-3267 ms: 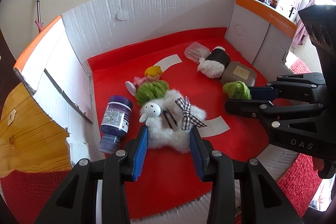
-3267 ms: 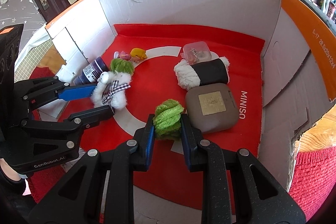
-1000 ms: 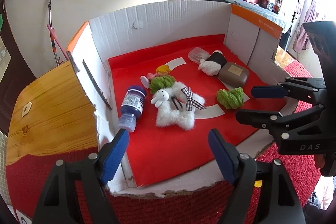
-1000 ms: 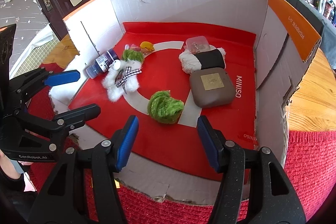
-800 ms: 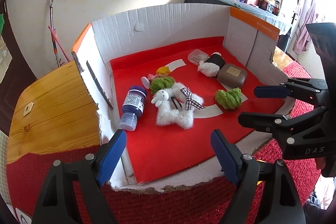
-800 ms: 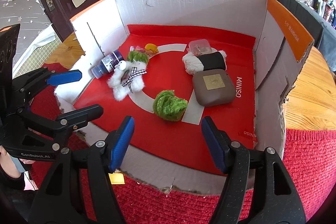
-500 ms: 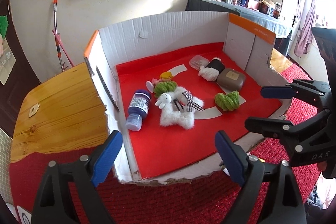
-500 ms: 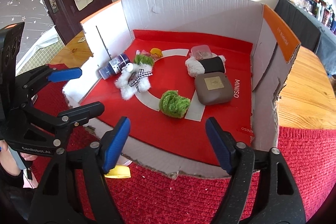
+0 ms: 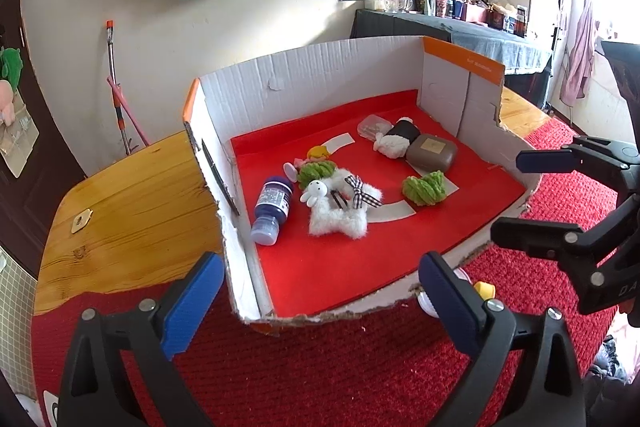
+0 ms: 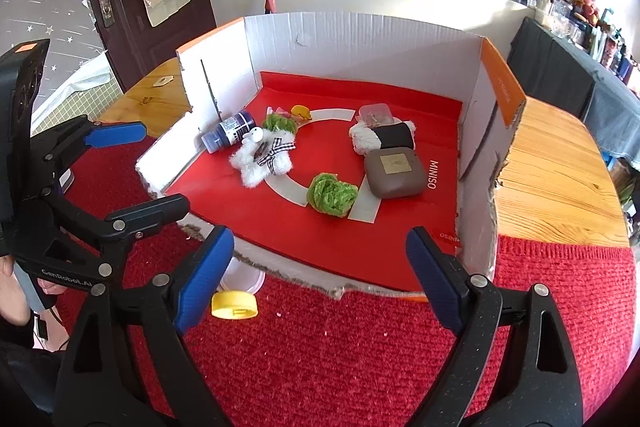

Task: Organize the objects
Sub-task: 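Withdraw both open tools up and out of the cardboard box, then reach the left tool to the clear lid while the right reaches the yellow cap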

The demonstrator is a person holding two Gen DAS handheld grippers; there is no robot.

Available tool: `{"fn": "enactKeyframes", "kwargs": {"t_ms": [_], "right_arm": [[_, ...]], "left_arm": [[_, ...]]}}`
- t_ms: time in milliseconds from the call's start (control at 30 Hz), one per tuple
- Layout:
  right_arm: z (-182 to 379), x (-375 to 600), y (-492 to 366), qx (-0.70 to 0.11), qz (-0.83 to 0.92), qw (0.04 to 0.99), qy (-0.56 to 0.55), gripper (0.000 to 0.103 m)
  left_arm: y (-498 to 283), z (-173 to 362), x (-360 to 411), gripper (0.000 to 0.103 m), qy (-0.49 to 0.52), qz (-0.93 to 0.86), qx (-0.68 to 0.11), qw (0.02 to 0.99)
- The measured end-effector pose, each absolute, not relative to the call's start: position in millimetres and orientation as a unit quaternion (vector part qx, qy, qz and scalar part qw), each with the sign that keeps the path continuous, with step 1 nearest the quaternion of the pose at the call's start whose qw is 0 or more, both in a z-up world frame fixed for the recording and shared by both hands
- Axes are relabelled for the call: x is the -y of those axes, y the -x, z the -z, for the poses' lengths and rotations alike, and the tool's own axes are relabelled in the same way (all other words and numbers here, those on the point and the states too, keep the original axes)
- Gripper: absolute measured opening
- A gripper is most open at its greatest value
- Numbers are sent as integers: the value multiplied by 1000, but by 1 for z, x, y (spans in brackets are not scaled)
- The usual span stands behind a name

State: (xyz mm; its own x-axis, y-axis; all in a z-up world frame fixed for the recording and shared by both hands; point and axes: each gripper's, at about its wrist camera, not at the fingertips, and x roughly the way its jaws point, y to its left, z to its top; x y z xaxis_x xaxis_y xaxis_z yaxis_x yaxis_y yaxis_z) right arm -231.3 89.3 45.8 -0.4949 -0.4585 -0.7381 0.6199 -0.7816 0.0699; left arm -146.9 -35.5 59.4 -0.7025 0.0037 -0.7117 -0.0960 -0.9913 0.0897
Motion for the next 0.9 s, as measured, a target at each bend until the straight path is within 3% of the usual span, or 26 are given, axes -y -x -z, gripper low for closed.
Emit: {"fn": "enactKeyframes", "kwargs": {"t_ms": [500,633,767,900], "right_arm": [[-44,-96,192,-104,854,337,-382,89],[-36,-94,185,-117,851,336,-386,87],[-25,-91,182,-118,842,343,-400,67],[-13,-86,182,-117,833,351,-411,62]], "left_arm": [[118,-46,35,99,390,-918,-58,36],[112,-42,31,91,393,-916,-65,45],[110,-38,28,81,400,-912,-65,58],[110,-30,24,62,416,-904,-61,78]]}}
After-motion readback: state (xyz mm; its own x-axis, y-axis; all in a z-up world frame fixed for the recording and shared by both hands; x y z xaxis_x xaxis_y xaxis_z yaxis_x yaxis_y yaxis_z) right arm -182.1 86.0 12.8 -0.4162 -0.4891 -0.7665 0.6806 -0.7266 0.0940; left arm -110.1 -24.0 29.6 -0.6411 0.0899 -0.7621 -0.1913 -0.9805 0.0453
